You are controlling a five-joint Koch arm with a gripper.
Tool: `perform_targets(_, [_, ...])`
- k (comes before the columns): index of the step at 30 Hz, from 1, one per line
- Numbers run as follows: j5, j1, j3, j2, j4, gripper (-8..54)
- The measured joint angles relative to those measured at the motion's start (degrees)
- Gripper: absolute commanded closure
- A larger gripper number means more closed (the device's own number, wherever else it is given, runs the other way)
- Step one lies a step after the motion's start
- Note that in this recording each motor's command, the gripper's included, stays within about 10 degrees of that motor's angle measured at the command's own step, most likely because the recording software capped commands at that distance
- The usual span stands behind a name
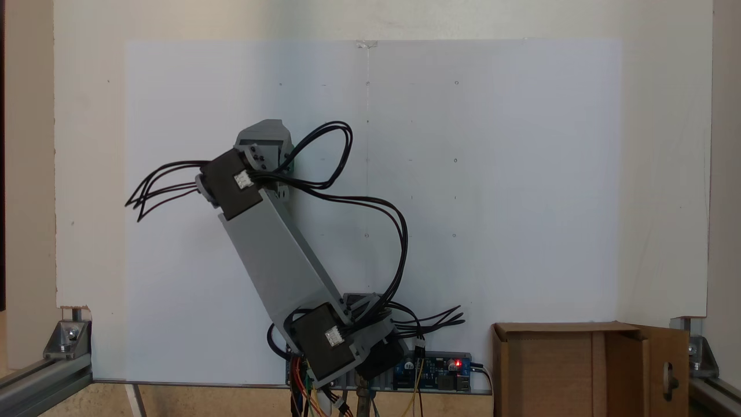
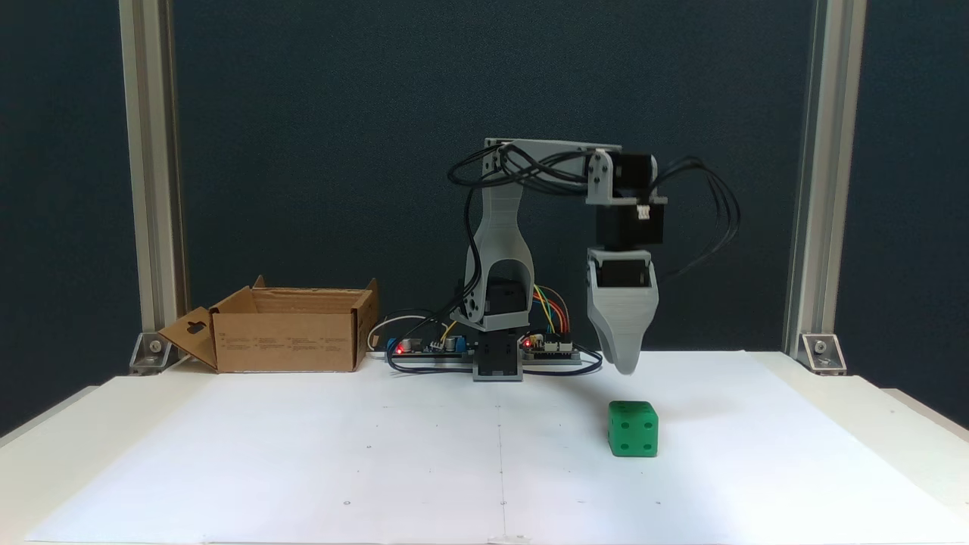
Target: Grasp a green dice and put it in the bin.
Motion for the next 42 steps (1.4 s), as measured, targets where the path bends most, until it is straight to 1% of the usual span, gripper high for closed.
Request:
perform_targets(8, [0.2,0.2,-0.1,0.1,-1.0,4.2])
perform_targets(16, [6.2,0.0,-0.1,0.1,-1.9,5.1])
perform_targets(23, [6.7,-0.8,-0.1,-0.8,-2.1,5.1])
perform_targets(30, [6.8,-0.8,0.0,-3.3,-2.4,5.1])
perform_targets(42, [6.8,-1.5,0.1,-11.0,-6.1,5.1])
